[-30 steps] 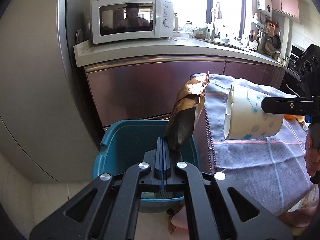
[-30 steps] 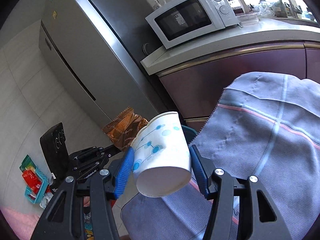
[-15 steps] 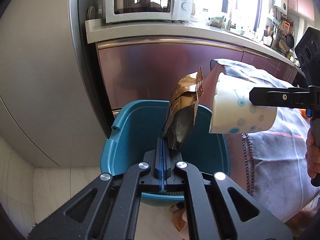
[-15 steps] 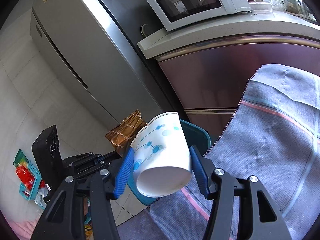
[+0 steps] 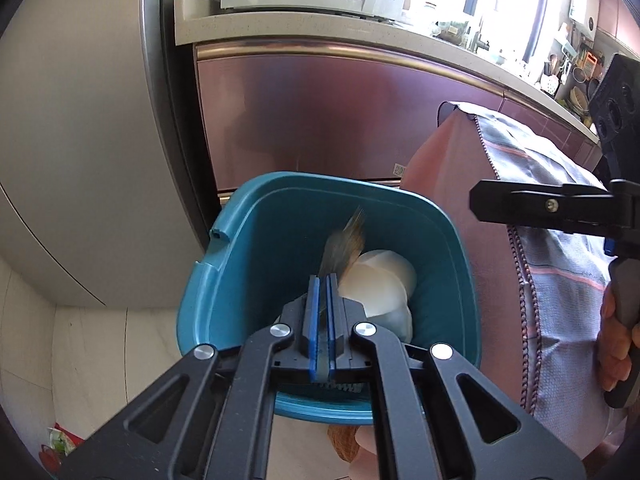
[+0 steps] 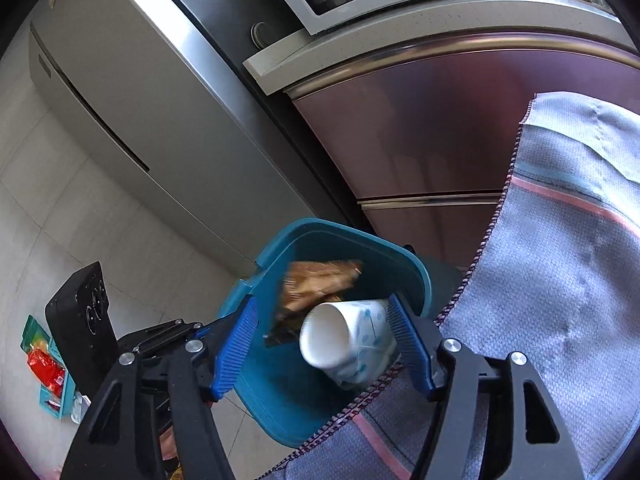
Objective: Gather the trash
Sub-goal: 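Move both tools back over the table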
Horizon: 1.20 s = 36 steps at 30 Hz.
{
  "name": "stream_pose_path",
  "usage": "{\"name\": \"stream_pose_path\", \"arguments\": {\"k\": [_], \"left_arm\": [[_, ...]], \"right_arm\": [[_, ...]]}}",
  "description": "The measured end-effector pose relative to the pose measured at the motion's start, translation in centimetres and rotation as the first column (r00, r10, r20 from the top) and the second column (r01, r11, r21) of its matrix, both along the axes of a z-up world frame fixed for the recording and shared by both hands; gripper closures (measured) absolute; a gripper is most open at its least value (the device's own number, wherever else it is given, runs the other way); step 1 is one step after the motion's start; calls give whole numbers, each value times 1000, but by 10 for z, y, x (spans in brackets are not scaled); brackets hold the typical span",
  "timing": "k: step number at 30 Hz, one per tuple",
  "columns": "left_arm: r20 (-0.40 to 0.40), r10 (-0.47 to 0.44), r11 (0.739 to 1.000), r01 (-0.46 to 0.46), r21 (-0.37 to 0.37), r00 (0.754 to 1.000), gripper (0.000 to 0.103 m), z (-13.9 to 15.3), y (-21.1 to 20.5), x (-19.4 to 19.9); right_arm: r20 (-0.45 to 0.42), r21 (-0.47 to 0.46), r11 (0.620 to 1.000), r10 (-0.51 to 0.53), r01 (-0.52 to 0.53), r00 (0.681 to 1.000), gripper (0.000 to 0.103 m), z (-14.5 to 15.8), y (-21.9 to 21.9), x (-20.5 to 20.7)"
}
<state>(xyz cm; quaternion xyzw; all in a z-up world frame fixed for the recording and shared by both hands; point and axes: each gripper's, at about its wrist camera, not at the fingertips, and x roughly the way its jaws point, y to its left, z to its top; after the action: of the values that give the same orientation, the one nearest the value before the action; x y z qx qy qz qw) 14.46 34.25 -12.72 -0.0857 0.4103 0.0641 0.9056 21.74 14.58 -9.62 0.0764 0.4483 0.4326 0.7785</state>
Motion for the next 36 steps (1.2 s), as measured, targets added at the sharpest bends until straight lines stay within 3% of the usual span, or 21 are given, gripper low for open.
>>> {"name": "stream_pose_path", "arguments": {"k": [7,17,20,26,36], "left_arm": [[12,-20,1000,20,-2,1000,97,-2,-10,-2],[160,-121,992,123,-4,980,77,39,-49,-25],[213,-174,984,179,-8,961,65,54,-68,-30],[278,-300,951,309,10,913,52,78,-120,-29],[303,-469,873,487,16,830,49,92,-216,-16]], "right_arm": [[10,21,1000,6,-7,1000,38,6,-16,-6],[101,64,998,-9,3,995,37,31,-67,-30],[143,74,997,-39,28,989,37,41,-93,-41],[216,79,988,-149,134,965,36,55,-156,-61],[223,86,908,-418,410,881,36,49,-282,-91]]}}
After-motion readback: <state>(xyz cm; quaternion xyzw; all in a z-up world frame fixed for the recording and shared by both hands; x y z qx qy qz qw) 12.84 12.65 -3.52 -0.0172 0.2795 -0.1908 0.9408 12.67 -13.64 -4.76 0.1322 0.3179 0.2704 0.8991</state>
